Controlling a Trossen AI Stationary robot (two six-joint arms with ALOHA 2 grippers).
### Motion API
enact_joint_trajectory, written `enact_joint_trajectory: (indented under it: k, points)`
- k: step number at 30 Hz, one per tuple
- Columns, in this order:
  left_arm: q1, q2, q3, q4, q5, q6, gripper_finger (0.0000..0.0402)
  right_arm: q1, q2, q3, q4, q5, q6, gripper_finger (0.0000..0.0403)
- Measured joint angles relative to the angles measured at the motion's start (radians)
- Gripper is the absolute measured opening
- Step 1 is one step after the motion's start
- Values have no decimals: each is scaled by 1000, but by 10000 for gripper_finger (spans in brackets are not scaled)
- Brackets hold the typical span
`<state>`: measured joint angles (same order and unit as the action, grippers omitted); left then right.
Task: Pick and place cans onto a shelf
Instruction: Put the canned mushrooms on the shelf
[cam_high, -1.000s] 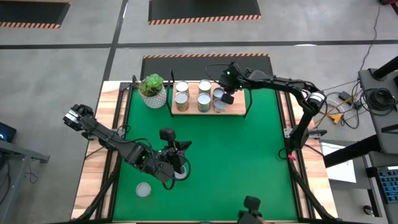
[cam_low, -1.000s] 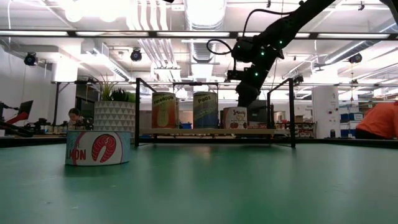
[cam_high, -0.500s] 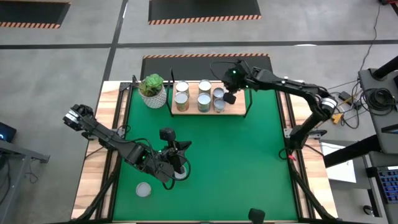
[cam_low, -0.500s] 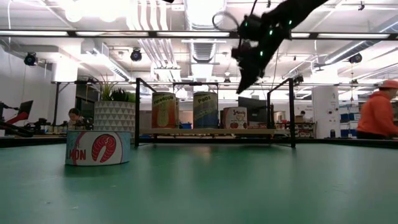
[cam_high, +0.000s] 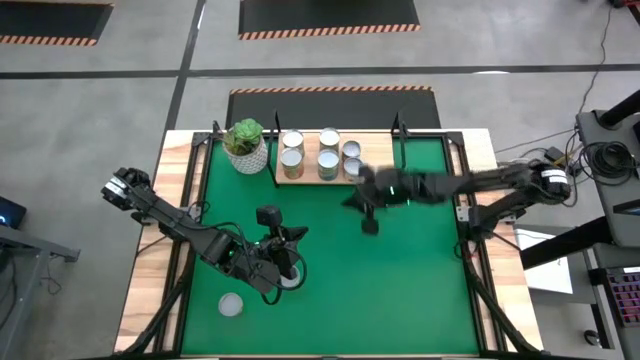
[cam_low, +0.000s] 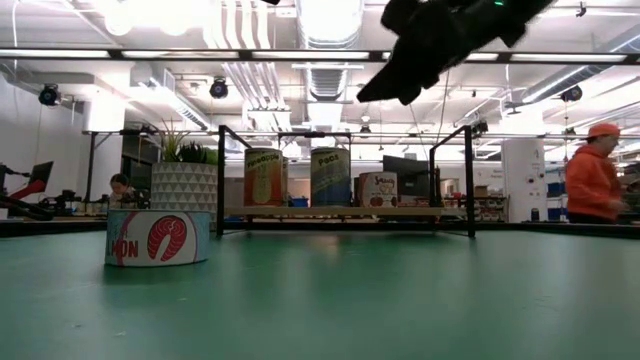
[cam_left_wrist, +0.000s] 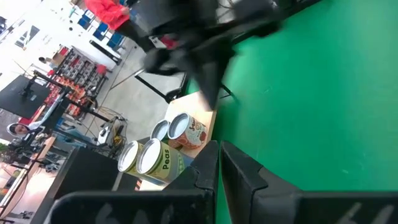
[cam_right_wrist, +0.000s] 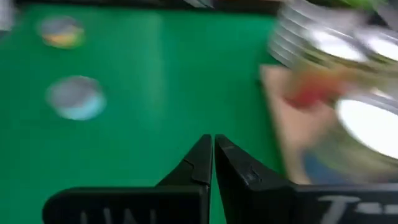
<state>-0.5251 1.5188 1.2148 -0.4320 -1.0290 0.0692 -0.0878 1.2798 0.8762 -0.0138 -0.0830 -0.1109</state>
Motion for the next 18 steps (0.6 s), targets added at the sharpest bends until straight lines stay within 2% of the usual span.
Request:
enact_joint_trajectory:
  k: [4, 7, 14, 16, 18]
  points:
    - [0, 0, 0, 0, 0, -11, 0, 134, 30, -166, 353, 36, 12, 9]
    - [0, 0, 0, 1, 0, -26, 0, 199, 74, -231, 509, 85, 8, 9]
    - [-4, 0, 0, -7, 7, -127, 0, 229, 134, -211, 572, 136, 20, 9]
    - [-8, 0, 0, -17, 57, -178, 0, 230, 144, -196, 565, 135, 36, 9]
    - [-14, 0, 0, -50, 151, -269, 0, 235, 145, -188, 561, 135, 34, 9]
